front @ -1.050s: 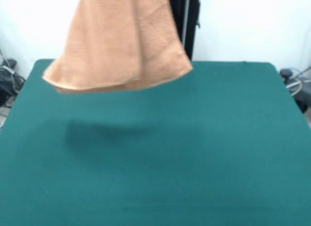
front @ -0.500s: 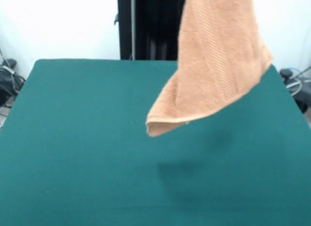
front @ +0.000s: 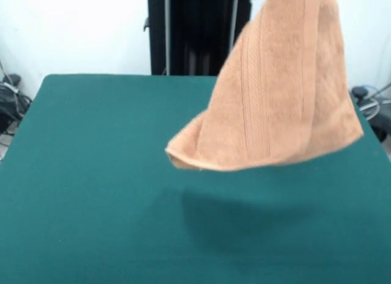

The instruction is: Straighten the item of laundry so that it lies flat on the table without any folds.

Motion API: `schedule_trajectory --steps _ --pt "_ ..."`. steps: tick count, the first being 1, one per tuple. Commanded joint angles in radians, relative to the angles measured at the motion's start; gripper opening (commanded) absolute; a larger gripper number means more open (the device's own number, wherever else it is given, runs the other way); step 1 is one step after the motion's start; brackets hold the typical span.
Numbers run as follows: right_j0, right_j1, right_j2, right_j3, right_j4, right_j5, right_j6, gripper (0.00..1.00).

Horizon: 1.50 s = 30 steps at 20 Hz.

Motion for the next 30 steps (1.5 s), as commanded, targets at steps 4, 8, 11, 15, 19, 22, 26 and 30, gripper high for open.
schedule_trajectory --steps 4,8,11,15,19,22,26,30 --pt "0.177 0.185 -0.182 -0.12 -0.073 -0.067 0.456 0.0" --pt "0.262 0.236 -0.235 -0.156 -0.09 -0.115 0.537 0.0" --pt "0.307 0.267 -0.262 -0.198 -0.096 -0.109 0.552 0.0" --pt "0.323 0.297 -0.273 -0.252 -0.072 -0.076 0.51 0.0" --pt "0.318 0.289 -0.28 -0.241 -0.045 -0.085 0.476 0.0" --pt "0.314 0.261 -0.295 -0.167 -0.039 -0.159 0.481 0.0" --pt "0.279 0.217 -0.29 -0.058 -0.008 -0.253 0.444 0.0" --pt "0.276 0.197 -0.3 -0.003 -0.003 -0.315 0.446 0.0"
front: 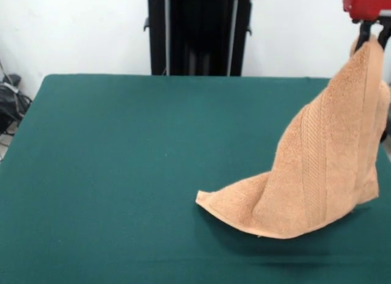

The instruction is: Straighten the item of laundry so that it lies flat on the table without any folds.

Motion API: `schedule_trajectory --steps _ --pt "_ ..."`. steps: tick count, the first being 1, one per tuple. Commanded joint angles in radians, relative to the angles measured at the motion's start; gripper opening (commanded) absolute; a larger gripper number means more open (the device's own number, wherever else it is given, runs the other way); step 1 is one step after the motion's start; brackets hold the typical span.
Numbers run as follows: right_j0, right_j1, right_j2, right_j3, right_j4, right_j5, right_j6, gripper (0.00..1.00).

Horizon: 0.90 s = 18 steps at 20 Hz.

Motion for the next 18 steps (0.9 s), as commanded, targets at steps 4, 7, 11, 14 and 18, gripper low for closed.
schedule_trajectory --steps 4,7,11,14,18 --pt "0.01 -0.089 -0.09 0.158 0.065 -0.073 0.193 0.0" --pt "0.017 -0.092 -0.086 0.097 0.095 0.033 0.167 0.0" --pt "0.02 -0.055 -0.087 0.088 0.099 -0.018 0.162 0.0" --pt "0.001 -0.038 -0.082 0.117 0.097 -0.082 0.138 0.0" --pt "-0.013 -0.074 -0.086 0.173 0.105 -0.114 0.125 0.0"
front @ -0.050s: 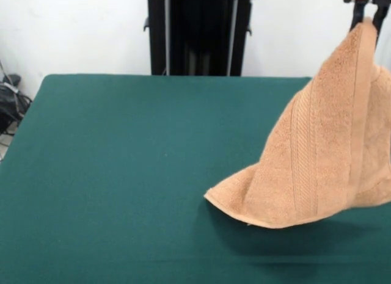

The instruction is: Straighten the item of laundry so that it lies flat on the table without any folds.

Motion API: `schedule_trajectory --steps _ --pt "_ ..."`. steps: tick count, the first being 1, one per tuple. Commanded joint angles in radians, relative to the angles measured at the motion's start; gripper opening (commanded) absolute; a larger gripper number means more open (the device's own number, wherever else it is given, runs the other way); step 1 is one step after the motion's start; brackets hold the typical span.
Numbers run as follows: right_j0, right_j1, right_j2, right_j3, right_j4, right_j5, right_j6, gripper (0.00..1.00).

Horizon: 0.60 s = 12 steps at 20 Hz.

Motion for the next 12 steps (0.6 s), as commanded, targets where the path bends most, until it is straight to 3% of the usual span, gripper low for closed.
schedule_trajectory --steps 1,5,9,12 --pt "-0.017 -0.038 -0.032 0.149 0.042 -0.062 0.123 0.0" --pt "-0.058 -0.071 -0.007 0.206 0.066 -0.089 0.069 0.0" --pt "-0.196 -0.206 0.052 0.408 0.151 -0.119 -0.111 0.0" --pt "-0.234 -0.266 0.068 0.459 0.184 -0.083 -0.164 0.0"
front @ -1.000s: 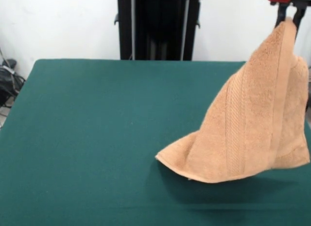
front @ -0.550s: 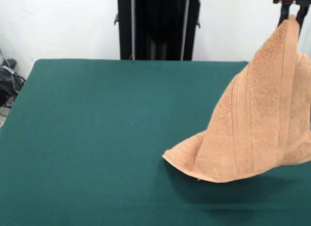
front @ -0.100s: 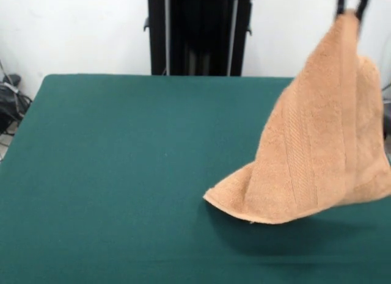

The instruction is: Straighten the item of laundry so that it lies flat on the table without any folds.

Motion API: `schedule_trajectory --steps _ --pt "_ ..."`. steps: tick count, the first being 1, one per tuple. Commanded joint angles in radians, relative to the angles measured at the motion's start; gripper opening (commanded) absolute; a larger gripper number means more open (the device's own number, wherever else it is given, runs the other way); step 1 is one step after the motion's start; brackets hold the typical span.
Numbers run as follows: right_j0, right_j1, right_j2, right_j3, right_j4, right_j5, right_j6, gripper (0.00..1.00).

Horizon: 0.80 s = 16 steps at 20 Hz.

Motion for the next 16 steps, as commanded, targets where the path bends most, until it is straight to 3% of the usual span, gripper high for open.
schedule_trajectory --steps 1,9,16 --pt "-0.12 -0.174 0.054 0.292 0.095 -0.022 -0.173 0.0" --pt "-0.19 -0.361 0.068 0.462 0.201 -0.011 -0.289 0.0" --pt "-0.174 -0.385 0.052 0.504 0.194 -0.063 -0.28 0.0"
